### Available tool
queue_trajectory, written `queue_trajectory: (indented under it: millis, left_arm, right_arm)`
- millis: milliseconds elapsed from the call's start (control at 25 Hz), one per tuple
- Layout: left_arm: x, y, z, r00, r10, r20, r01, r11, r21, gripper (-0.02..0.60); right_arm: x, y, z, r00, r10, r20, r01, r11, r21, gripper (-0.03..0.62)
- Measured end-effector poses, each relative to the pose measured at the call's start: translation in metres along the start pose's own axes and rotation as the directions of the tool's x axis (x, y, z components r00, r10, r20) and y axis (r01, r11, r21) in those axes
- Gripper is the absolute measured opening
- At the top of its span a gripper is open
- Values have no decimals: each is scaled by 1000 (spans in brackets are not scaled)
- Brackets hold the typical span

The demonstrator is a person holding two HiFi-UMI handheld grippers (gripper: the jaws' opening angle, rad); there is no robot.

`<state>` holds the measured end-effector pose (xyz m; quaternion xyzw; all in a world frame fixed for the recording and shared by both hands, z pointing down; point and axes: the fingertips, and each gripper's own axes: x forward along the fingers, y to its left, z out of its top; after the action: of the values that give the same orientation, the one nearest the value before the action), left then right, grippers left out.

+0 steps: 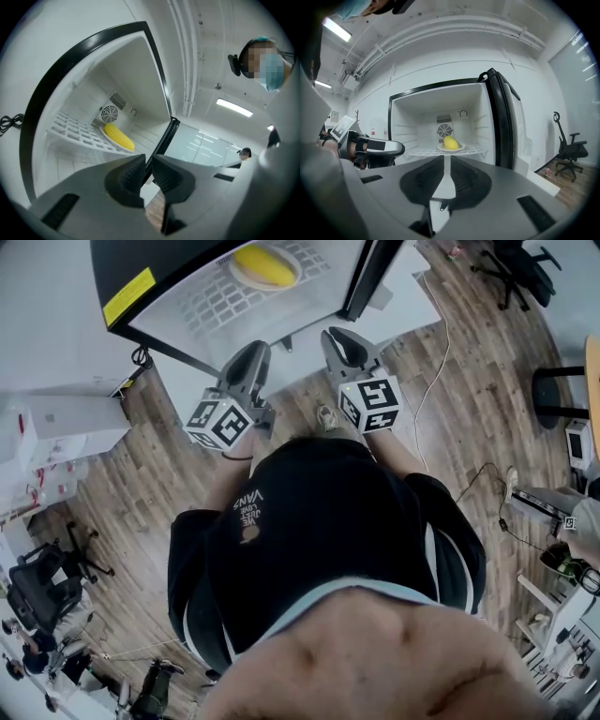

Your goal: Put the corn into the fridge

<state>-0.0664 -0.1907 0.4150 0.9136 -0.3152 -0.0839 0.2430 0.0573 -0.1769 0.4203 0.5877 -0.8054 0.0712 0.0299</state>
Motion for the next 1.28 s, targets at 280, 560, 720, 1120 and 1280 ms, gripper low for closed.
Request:
queue_trajectory:
  millis: [280, 560, 720, 1120, 1280]
  left_arm:
    - [-9, -6, -11, 999, -19, -34, 19, 1000, 20, 52]
    - [-13, -15, -16, 995, -60, -76, 65, 996, 58, 52]
    - [-16, -18, -18, 995, -58, -85, 64, 996, 67, 52]
    - [-21, -18, -24, 993, -62, -99, 68, 996, 61, 52]
    - [-24, -19, -26, 992, -64, -106, 71, 995, 63, 52]
  right_arm:
    - [-12, 5, -10, 999, -29, -16, 29, 1000, 5, 28]
    - [-21, 14, -17, 999, -38, -30, 38, 999, 3, 15]
    - [-27, 17, -19, 998, -46, -39, 46, 999, -2, 12]
    - [-33, 25, -22, 997, -53, -51, 52, 998, -25, 12]
    - [-35, 28, -22, 997, -56, -54, 55, 998, -27, 12]
